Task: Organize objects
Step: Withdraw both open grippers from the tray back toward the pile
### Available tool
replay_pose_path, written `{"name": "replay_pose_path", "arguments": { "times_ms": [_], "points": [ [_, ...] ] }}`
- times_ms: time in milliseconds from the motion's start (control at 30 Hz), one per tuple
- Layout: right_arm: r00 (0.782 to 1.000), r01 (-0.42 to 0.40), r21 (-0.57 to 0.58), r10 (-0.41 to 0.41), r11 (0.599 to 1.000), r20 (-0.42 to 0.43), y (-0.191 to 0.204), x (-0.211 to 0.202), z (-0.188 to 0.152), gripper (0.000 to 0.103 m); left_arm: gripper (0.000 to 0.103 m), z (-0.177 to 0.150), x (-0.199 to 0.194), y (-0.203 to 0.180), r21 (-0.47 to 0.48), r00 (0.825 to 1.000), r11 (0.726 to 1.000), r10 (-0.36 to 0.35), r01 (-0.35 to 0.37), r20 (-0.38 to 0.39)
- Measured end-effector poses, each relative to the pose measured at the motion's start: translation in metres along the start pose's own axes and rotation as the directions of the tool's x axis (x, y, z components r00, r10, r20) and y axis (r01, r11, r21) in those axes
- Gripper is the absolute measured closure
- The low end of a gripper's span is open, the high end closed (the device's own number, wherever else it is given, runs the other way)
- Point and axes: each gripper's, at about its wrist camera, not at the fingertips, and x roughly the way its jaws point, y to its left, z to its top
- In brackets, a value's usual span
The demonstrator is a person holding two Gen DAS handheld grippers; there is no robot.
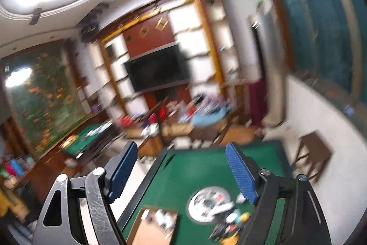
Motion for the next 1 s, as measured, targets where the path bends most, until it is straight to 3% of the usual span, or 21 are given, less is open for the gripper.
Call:
{"name": "replay_pose_path", "arguments": {
  "times_ms": [33, 100, 167, 300, 400, 500, 600, 667, 800, 867, 1000],
  "points": [
    [0.998, 0.052, -0.016, -0.051, 0.999, 0.029, 0.005, -0.007, 0.015, 0.004, 0.015, 0.002, -0.001, 0.002, 0.009, 1.000, 1.000, 0.024, -0.024, 0.004],
    [0.987, 0.156, -0.055, -0.152, 0.986, 0.057, 0.010, -0.011, 0.028, 0.002, 0.012, -0.004, 0.003, 0.000, 0.032, 0.999, 0.999, 0.035, -0.035, 0.000],
    [0.981, 0.190, -0.067, -0.187, 0.979, 0.051, 0.007, -0.007, 0.023, 0.002, 0.010, -0.023, 0.013, -0.005, 0.024, 1.000, 1.000, -0.017, 0.017, -0.026],
    [0.974, 0.201, -0.075, -0.208, 0.977, -0.089, -0.035, 0.032, -0.035, 0.001, 0.010, -0.077, 0.053, -0.018, -0.028, 0.981, 0.992, -0.124, 0.121, -0.151],
    [0.955, 0.204, -0.080, -0.217, 0.976, -0.205, -0.077, 0.063, -0.101, 0.001, 0.010, -0.133, 0.090, -0.043, -0.016, 0.953, 0.984, -0.174, 0.176, -0.247],
    [0.938, 0.202, -0.065, -0.212, 0.977, -0.275, -0.124, 0.101, -0.185, 0.001, 0.010, -0.198, 0.127, -0.070, 0.005, 0.929, 0.983, -0.172, 0.183, -0.328],
    [0.929, 0.159, 0.052, -0.132, 0.986, -0.344, -0.181, 0.141, -0.270, 0.001, 0.010, -0.264, 0.172, -0.091, -0.013, 0.890, 0.988, -0.143, 0.153, -0.433],
    [0.923, 0.150, 0.128, -0.092, 0.980, -0.374, -0.205, 0.160, -0.309, 0.001, 0.010, -0.305, 0.199, -0.098, -0.028, 0.858, 0.993, -0.116, 0.118, -0.500],
    [0.913, 0.221, 0.166, -0.144, 0.961, -0.381, -0.252, 0.196, -0.367, 0.001, 0.010, -0.353, 0.241, -0.108, -0.009, 0.797, 0.997, -0.067, 0.077, -0.601],
    [0.903, 0.238, 0.157, -0.159, 0.958, -0.399, -0.263, 0.211, -0.379, 0.001, 0.010, -0.354, 0.251, -0.111, 0.029, 0.797, 0.997, -0.044, 0.077, -0.602],
    [0.912, 0.220, 0.204, -0.126, 0.954, -0.391, -0.281, 0.234, -0.383, 0.001, 0.010, -0.343, 0.282, -0.127, 0.204, 0.843, 0.971, 0.001, 0.129, -0.539]
  ]
}}
